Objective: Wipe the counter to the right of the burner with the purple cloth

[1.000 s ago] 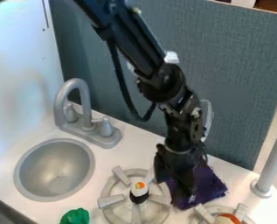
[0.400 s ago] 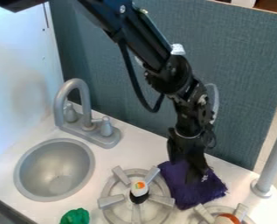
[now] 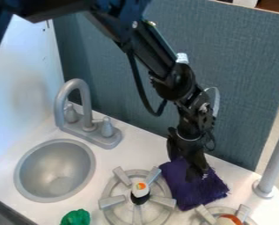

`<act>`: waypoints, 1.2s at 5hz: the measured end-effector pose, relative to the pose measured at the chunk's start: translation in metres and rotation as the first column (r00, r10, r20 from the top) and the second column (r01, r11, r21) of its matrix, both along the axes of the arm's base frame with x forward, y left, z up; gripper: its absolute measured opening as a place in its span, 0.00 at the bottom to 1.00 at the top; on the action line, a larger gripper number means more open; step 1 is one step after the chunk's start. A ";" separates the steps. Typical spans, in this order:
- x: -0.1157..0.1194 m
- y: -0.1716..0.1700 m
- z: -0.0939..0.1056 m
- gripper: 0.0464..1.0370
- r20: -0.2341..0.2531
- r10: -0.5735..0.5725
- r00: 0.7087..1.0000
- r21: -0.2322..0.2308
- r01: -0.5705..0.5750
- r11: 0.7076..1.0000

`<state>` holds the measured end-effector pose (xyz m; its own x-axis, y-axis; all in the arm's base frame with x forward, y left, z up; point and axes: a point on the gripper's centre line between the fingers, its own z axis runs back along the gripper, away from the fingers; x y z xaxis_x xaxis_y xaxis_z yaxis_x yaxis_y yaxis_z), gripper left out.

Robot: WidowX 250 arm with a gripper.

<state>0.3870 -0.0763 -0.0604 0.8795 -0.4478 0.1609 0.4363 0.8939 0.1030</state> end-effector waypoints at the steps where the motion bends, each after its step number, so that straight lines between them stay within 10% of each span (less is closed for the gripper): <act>1: 0.007 -0.003 -0.009 0.96 -0.017 0.009 1.000 -0.009 -0.009 1.000; 5: 0.016 0.001 -0.052 0.96 -0.164 0.016 0.986 0.093 -0.001 0.996; 6: 0.022 -0.008 -0.049 0.96 -0.222 0.099 0.970 -0.058 -0.115 0.992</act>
<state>0.4095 -0.0843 -0.1095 0.9390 -0.3438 -0.0128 0.3428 0.9381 -0.0486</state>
